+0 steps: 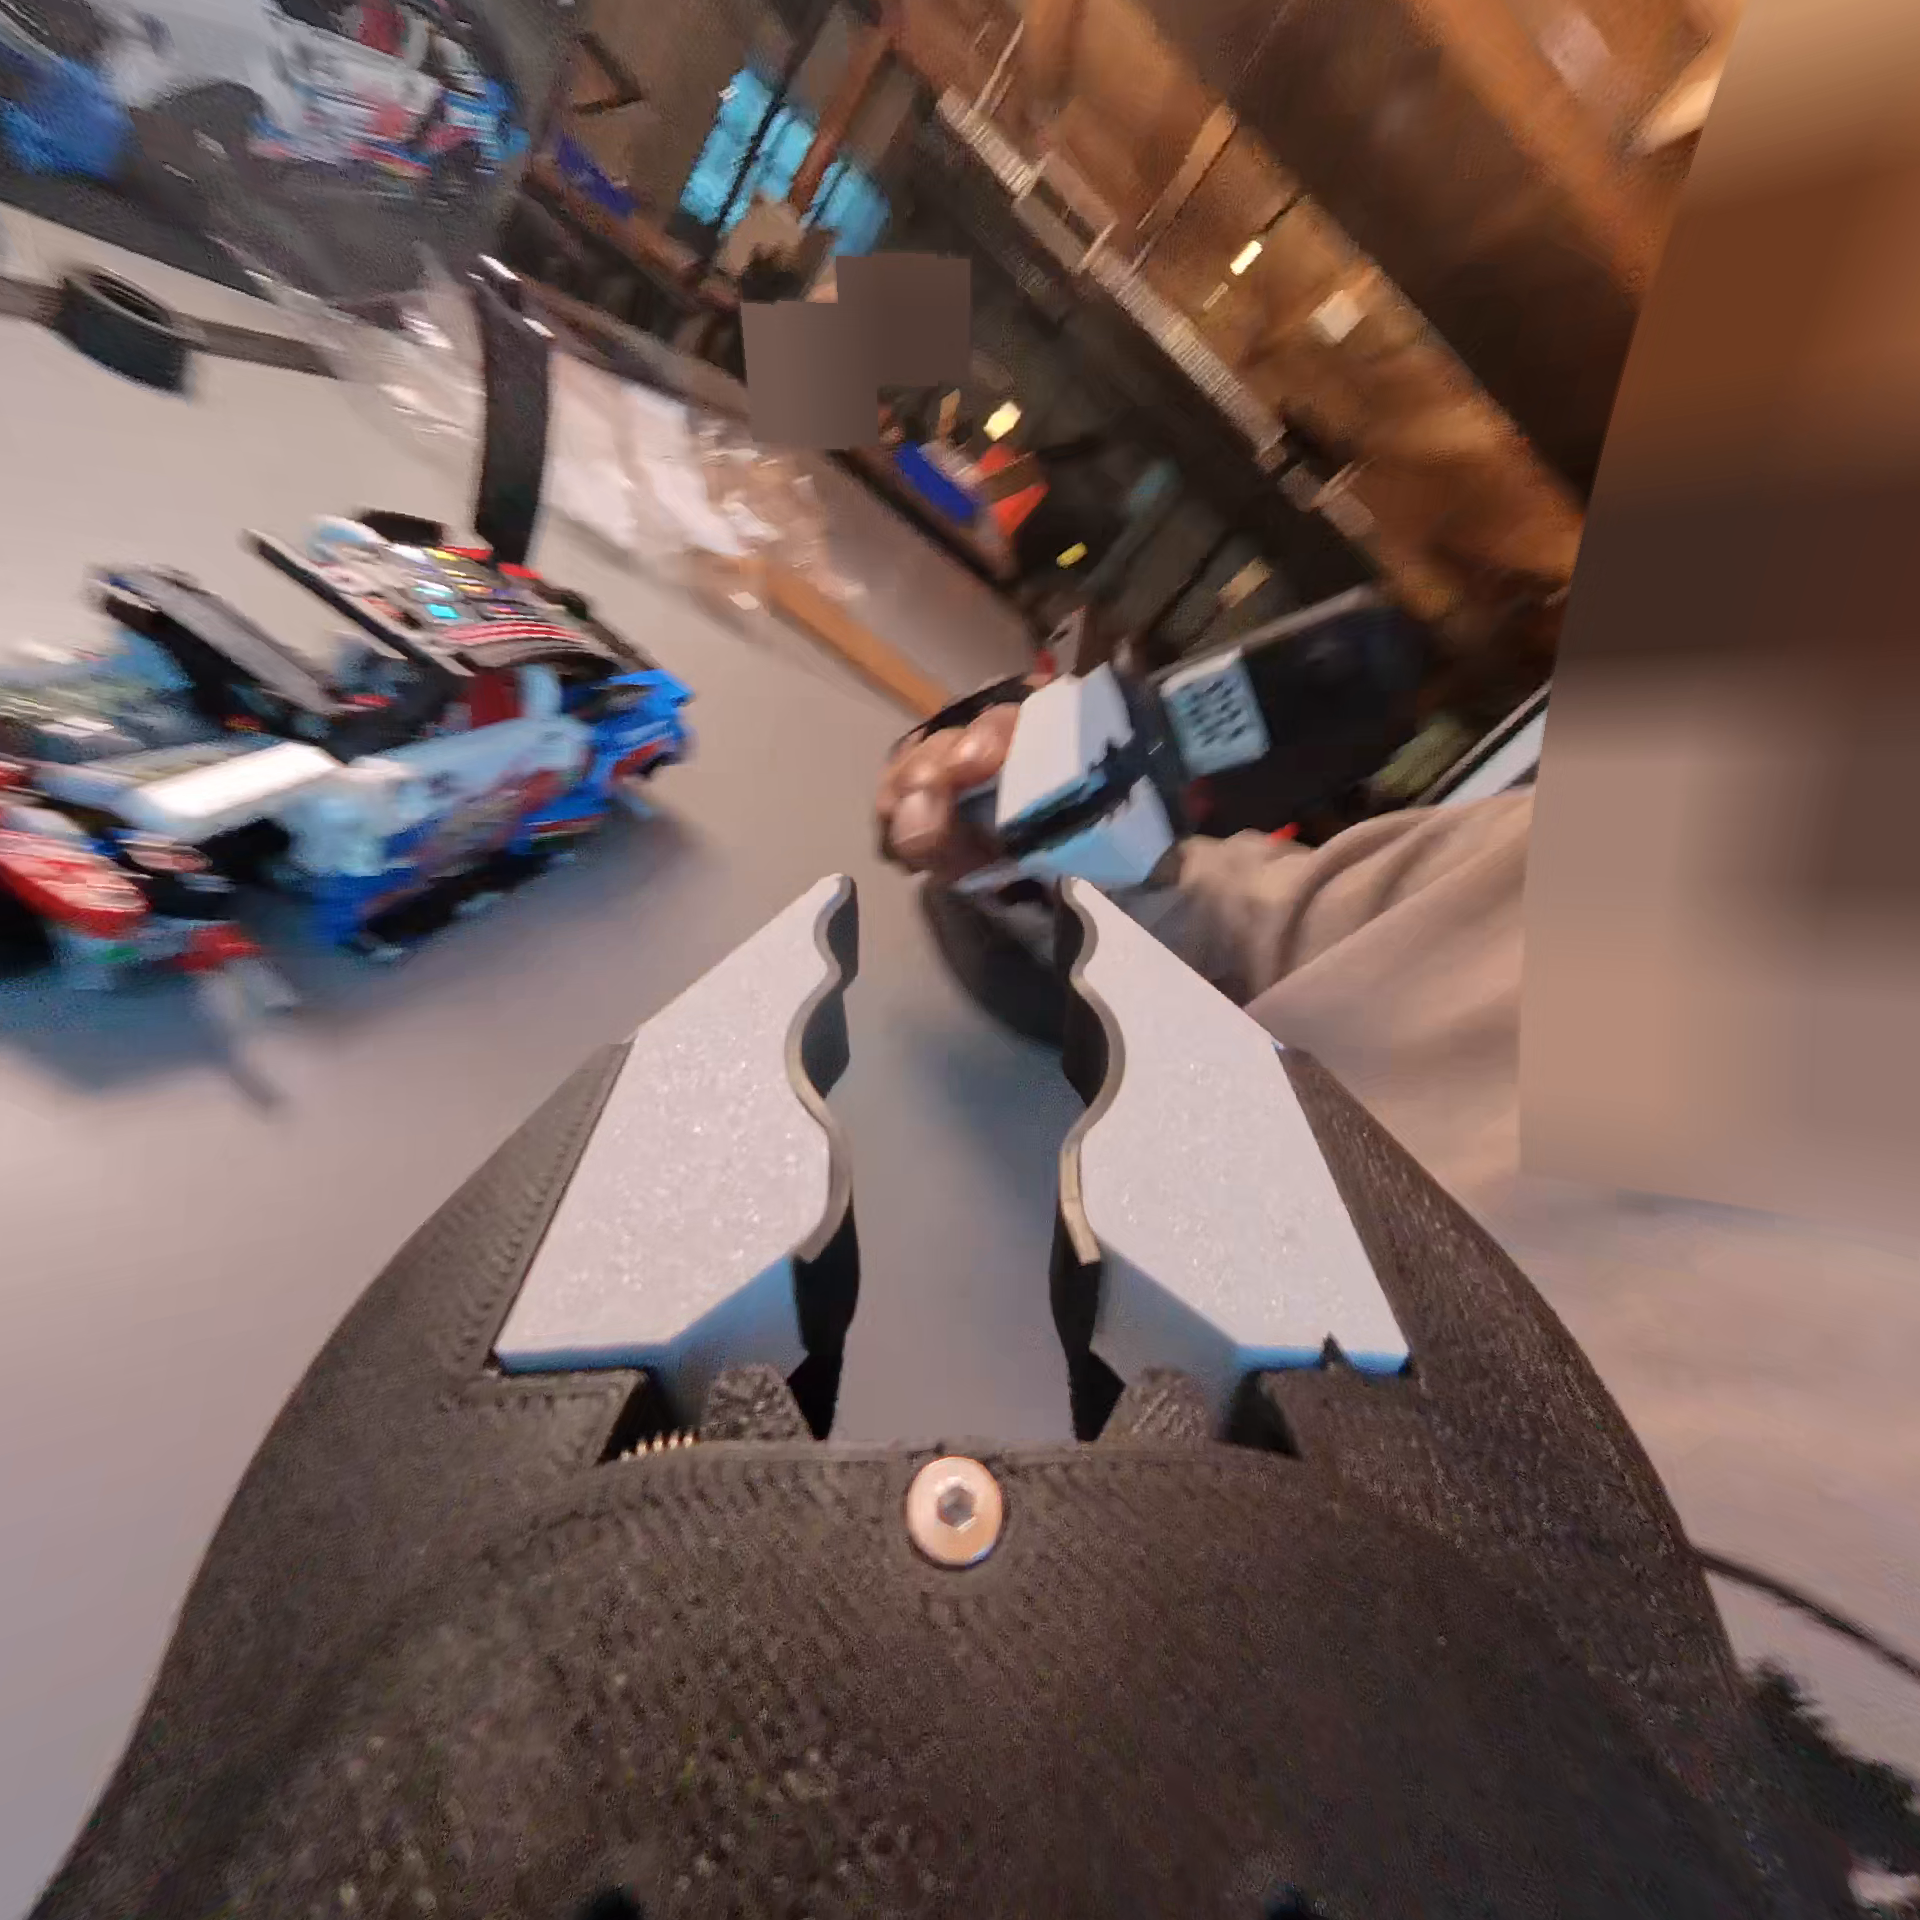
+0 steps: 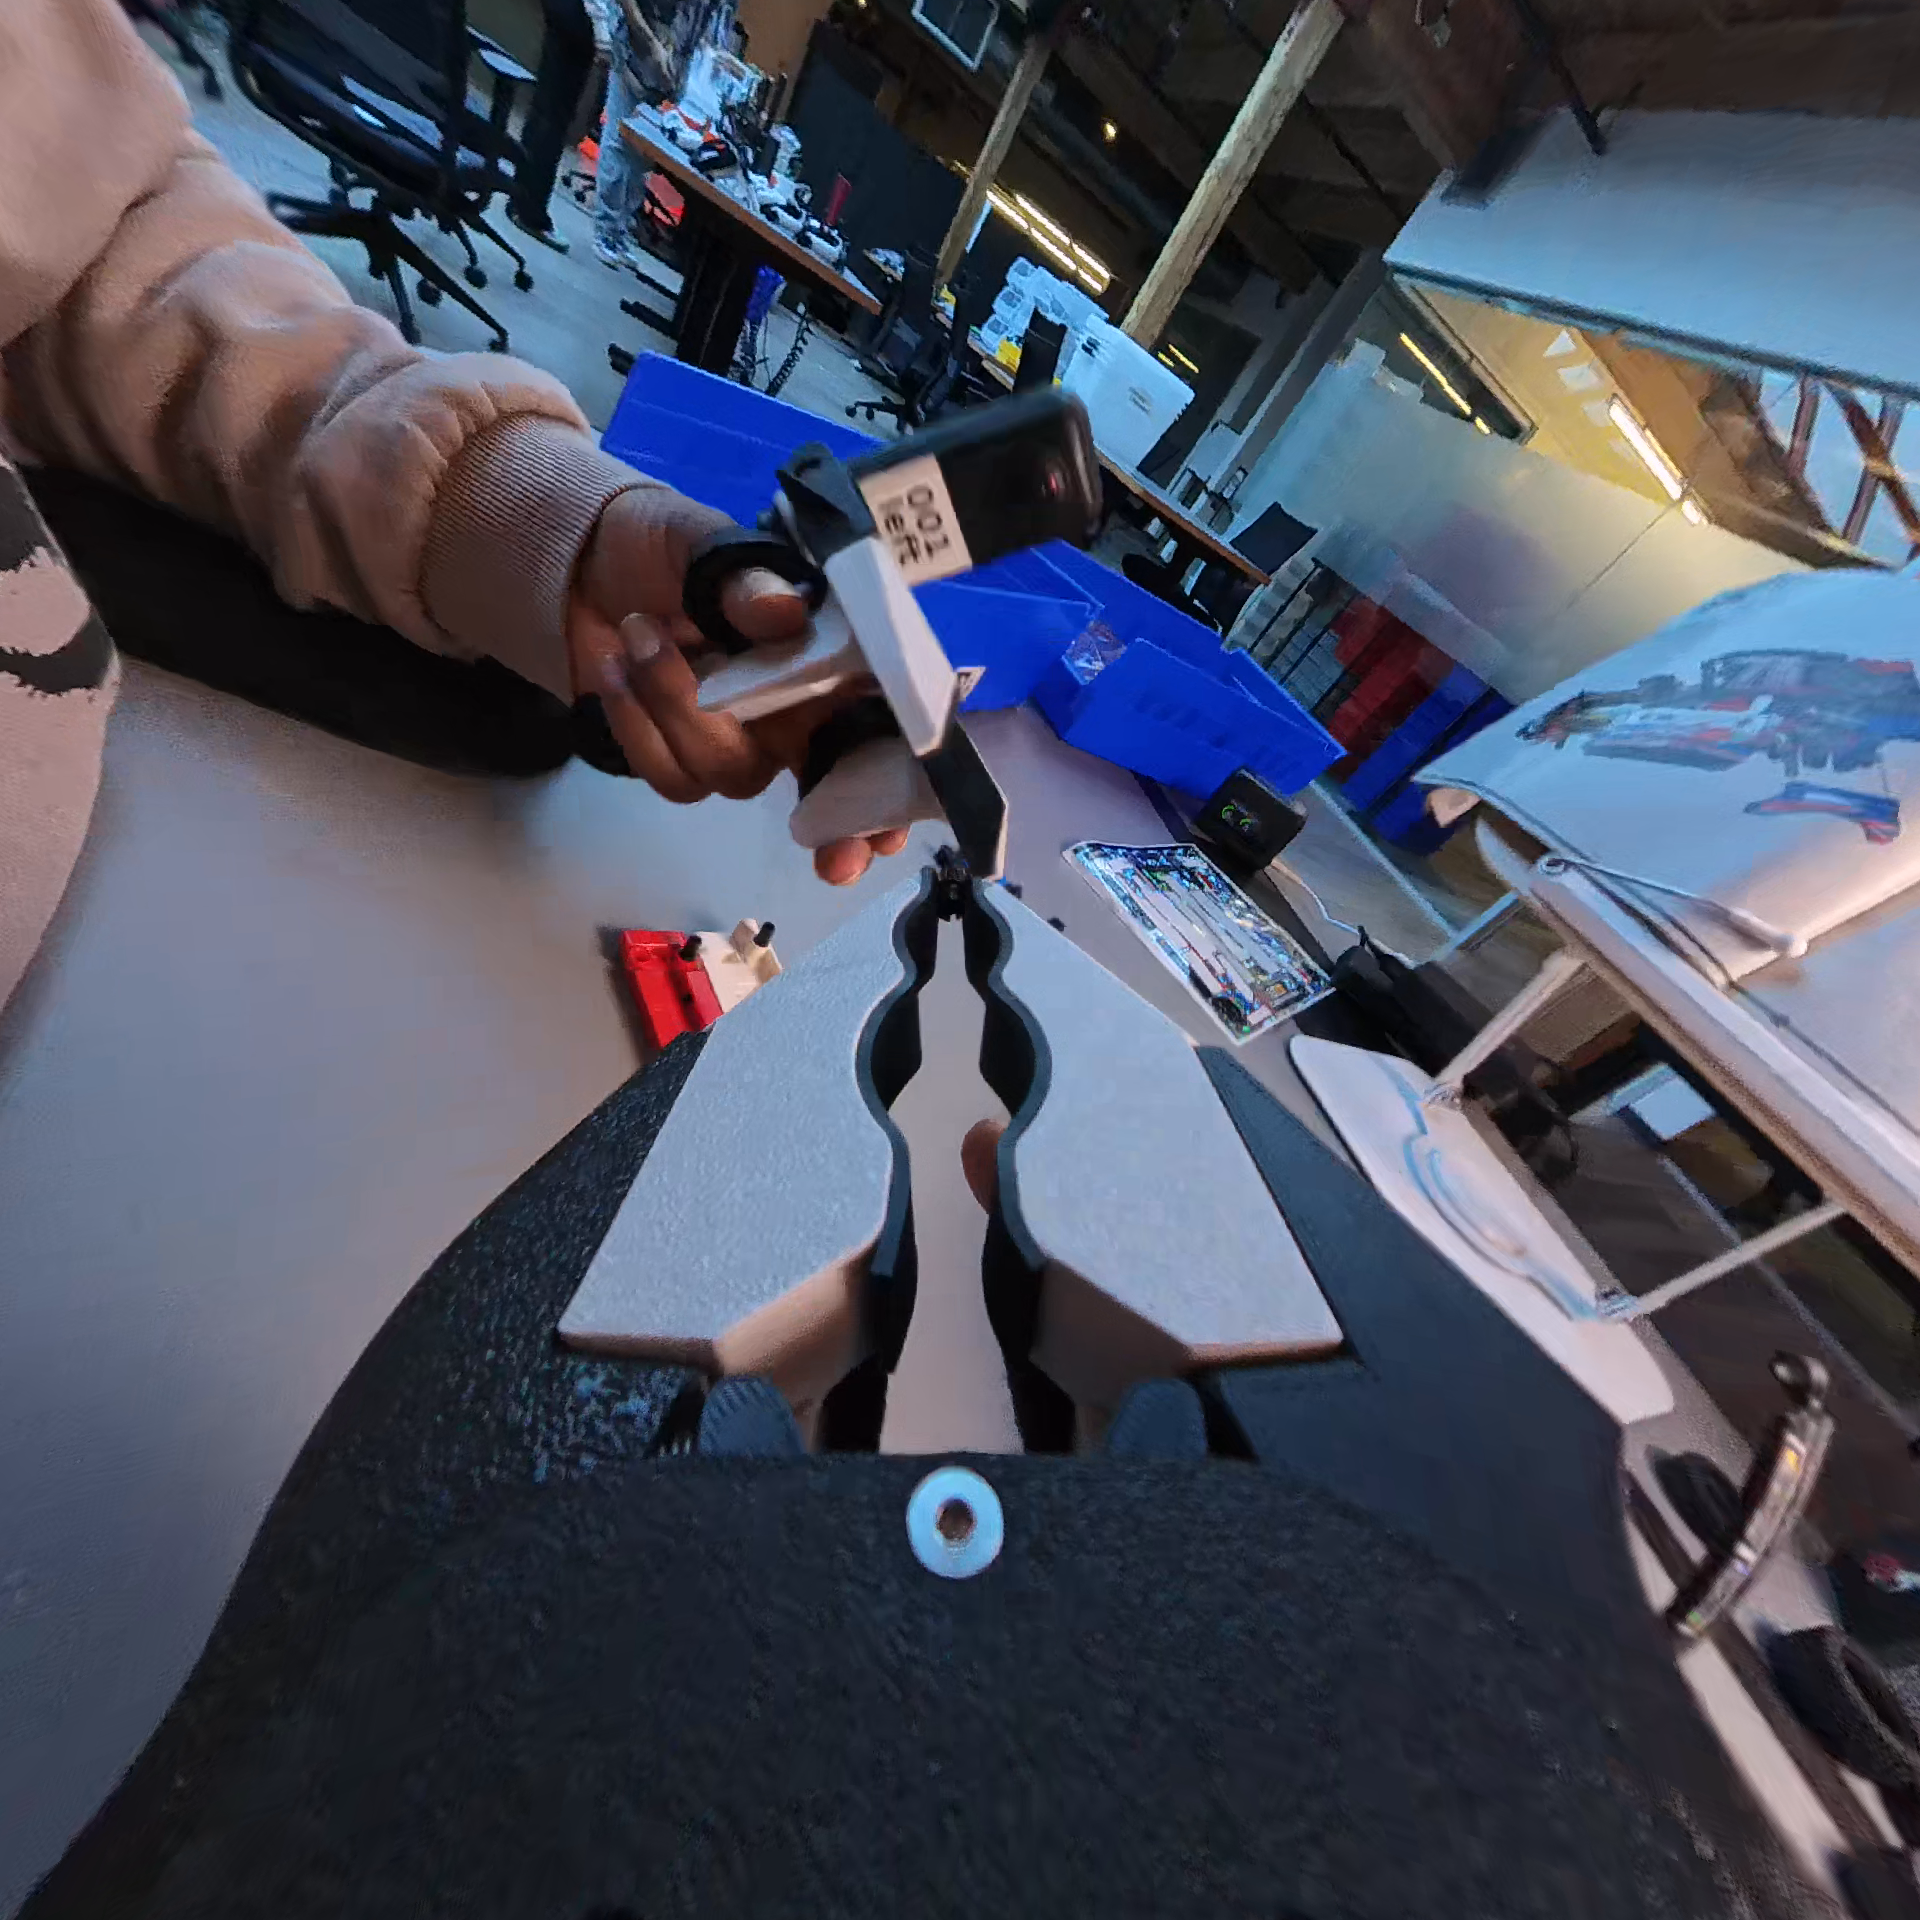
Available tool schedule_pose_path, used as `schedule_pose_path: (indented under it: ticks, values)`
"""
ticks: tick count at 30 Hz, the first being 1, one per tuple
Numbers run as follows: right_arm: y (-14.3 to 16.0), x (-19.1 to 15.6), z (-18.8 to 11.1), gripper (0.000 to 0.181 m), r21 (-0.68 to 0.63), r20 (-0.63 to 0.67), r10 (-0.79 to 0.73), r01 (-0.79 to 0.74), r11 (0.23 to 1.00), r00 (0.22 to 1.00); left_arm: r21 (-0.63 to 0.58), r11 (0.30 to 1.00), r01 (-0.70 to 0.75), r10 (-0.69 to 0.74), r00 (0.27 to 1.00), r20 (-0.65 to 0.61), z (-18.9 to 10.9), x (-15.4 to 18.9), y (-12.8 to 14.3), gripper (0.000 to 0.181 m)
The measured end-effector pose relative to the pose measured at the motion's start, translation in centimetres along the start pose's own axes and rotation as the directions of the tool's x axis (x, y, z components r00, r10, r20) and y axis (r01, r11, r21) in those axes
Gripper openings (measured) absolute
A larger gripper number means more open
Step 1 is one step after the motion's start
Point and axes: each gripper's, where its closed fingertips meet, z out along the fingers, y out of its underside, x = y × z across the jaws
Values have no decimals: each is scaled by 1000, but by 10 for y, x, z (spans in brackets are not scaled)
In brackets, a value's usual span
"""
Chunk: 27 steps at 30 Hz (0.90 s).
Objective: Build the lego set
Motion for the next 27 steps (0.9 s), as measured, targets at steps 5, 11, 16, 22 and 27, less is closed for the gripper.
schedule_pose_path:
  ticks: [5, 11, 16, 22, 27]
  values:
    - [33, 18, -15, 1, -87, 25, 151, -149, 985, 988, -569, 784, -249, 464, 844, 270, -38, -56, 54, 64]
    - [52, 10, -14, 1, -155, 46, 160, -151, 976, 986, -753, 637, -168, 499, 833, 237, -34, -71, 103, 68]
    - [54, 8, -16, 2, -162, 56, 166, -155, 975, 985, -837, 523, -162, 602, 765, 228, -35, -82, 101, 54]
    - [59, 0, -16, 1, -187, 83, 205, -187, 964, 975, -851, 484, -202, 612, 774, 164, -33, -82, 101, 49]
    - [61, -12, -14, 2, -217, 138, 341, -308, 926, 930, -664, 577, -475, 728, 668, 154, -12, -68, 76, 49]
